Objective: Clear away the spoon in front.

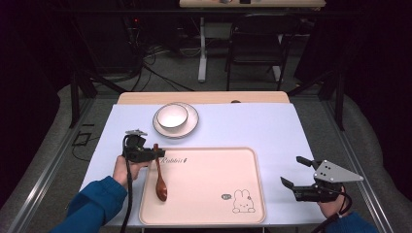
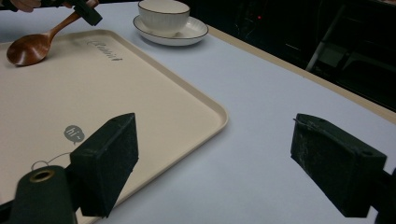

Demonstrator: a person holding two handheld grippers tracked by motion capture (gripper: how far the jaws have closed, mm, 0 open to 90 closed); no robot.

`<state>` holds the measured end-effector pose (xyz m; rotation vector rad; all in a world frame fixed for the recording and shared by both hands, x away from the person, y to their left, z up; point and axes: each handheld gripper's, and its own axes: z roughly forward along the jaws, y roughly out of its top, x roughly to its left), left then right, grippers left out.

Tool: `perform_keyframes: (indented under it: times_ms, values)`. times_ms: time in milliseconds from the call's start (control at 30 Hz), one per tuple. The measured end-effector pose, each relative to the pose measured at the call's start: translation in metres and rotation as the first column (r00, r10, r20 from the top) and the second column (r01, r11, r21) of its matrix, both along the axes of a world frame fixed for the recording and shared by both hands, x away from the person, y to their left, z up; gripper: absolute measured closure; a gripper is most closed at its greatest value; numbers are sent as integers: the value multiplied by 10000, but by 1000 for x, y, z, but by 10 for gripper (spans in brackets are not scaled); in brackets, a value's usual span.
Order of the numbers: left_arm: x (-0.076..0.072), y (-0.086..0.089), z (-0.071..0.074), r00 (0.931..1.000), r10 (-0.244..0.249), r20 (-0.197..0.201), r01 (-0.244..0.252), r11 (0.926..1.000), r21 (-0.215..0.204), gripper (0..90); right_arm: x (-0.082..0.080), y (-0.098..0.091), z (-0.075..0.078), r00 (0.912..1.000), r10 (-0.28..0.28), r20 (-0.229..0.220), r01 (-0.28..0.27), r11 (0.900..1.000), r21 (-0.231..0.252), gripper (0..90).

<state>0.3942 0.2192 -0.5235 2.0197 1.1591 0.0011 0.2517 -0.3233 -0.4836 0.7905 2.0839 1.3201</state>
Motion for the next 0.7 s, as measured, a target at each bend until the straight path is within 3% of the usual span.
perform_keyframes:
  times_ms: [233, 700]
  values:
    - [1, -3, -9, 9987, 119, -492, -103, 9994, 325, 733, 0, 0, 0, 10000, 1, -59, -1, 10000, -30, 141]
    - [3, -3, -17, 9978, 224, -631, -191, 9984, 525, 734, 1, 1, -1, 10000, 19, -85, -20, 10000, -49, 141]
